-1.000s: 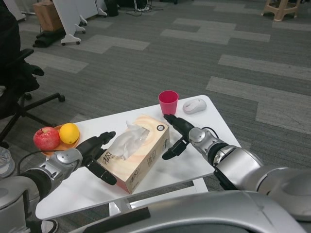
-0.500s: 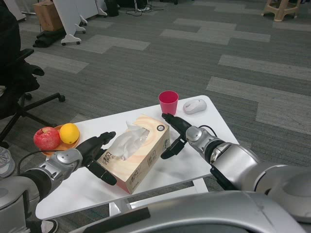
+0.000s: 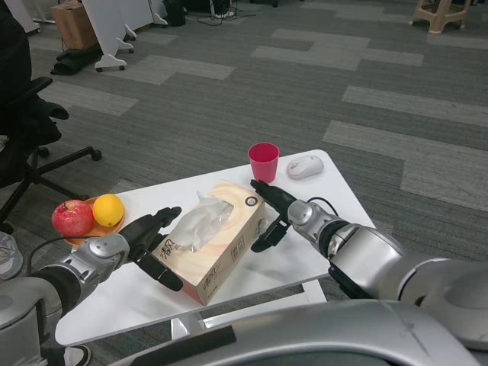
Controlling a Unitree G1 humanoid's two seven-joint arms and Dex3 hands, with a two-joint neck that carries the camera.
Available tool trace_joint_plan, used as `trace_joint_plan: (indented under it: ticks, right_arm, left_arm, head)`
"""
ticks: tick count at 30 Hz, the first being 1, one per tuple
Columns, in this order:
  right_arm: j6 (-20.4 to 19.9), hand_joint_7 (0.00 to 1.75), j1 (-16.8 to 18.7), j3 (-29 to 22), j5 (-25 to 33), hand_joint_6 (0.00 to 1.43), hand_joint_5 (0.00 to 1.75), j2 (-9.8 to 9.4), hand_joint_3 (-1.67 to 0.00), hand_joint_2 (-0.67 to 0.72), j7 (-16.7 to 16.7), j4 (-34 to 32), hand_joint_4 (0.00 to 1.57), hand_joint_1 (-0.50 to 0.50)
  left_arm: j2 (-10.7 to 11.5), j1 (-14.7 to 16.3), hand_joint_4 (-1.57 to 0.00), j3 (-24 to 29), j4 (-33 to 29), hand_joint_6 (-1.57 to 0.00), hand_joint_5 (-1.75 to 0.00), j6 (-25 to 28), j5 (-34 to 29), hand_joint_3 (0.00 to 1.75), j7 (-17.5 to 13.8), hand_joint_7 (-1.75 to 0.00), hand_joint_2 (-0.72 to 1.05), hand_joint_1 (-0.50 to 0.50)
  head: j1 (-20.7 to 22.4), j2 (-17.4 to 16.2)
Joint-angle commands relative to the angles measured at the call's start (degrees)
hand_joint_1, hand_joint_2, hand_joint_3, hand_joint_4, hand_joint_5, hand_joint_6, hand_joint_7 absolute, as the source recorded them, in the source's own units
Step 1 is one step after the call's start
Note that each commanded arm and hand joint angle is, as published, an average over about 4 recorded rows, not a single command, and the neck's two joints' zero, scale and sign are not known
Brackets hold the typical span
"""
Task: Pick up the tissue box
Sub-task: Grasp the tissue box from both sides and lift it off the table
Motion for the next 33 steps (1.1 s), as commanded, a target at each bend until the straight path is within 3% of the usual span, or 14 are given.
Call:
trace_joint_plan:
  ticks: [1,3,9,12,17,33]
  right_arm:
    - [0.28,0.0,-1.66,0.98,-0.02,0.0,0.19,0.68,-0.48,-0.21,0.1,0.24,0.0,0.08]
    - [0.24,0.0,-1.66,1.37,-0.02,0.0,0.29,0.79,-0.5,-0.24,0.06,0.22,0.0,0.08]
    - [0.17,0.0,-1.57,1.99,-0.02,0.0,0.97,0.9,-0.58,-0.29,0.01,0.17,0.0,0.1]
    - [0.15,0.0,-1.57,2.17,-0.02,0.0,1.21,0.9,-0.63,-0.29,-0.08,0.15,0.0,0.12]
    - [0.06,0.0,-1.55,2.21,-0.11,0.0,1.26,0.92,-0.63,-0.35,-0.27,0.13,0.0,0.12]
    - [-0.33,0.0,-0.39,1.55,-0.02,0.0,1.45,1.03,-0.63,-0.35,-0.43,-0.82,0.0,0.12]
  left_arm:
    - [0.46,-1.19,-0.37,-0.13,0.2,0.0,0.0,0.11,-0.46,0.09,0.2,0.0,0.34,0.5]
    - [0.46,-1.19,-0.37,-0.13,0.2,0.0,0.0,0.11,-0.52,0.07,0.2,0.0,0.34,0.5]
    - [0.46,-1.19,-0.37,-0.13,0.24,0.0,0.0,0.11,-0.68,0.09,0.2,0.0,0.34,0.5]
    - [0.46,-1.19,-0.37,-0.13,0.24,0.0,0.0,0.02,-0.68,0.09,0.2,0.0,0.34,0.5]
    - [0.46,-1.19,-0.37,-0.11,0.29,0.0,0.0,-0.2,-0.79,0.09,0.2,0.0,0.34,0.5]
    - [0.37,-1.15,-0.41,0.17,0.37,0.0,0.0,-0.99,-1.51,0.09,0.15,0.0,0.34,0.5]
  head:
    - [-0.02,-0.04]
    - [-0.03,-0.03]
    - [-0.03,0.05]
    - [-0.03,0.05]
    - [0.09,-0.04]
    - [0.35,-0.07]
